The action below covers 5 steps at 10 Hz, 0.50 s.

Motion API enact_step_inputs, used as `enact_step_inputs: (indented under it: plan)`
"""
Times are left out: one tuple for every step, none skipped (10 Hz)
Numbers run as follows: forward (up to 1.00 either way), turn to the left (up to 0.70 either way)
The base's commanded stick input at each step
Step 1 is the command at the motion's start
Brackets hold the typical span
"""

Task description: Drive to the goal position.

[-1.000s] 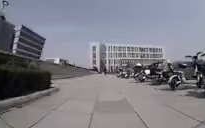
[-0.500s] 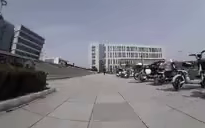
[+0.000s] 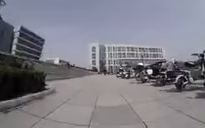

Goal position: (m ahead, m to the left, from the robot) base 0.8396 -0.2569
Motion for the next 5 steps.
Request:
enact_step_inputs:
  plan:
    - [0.7,0.0]
    - [0.7,0.0]
    - [0.7,0.0]
    - [0.7,0.0]
    - [0.7,0.0]
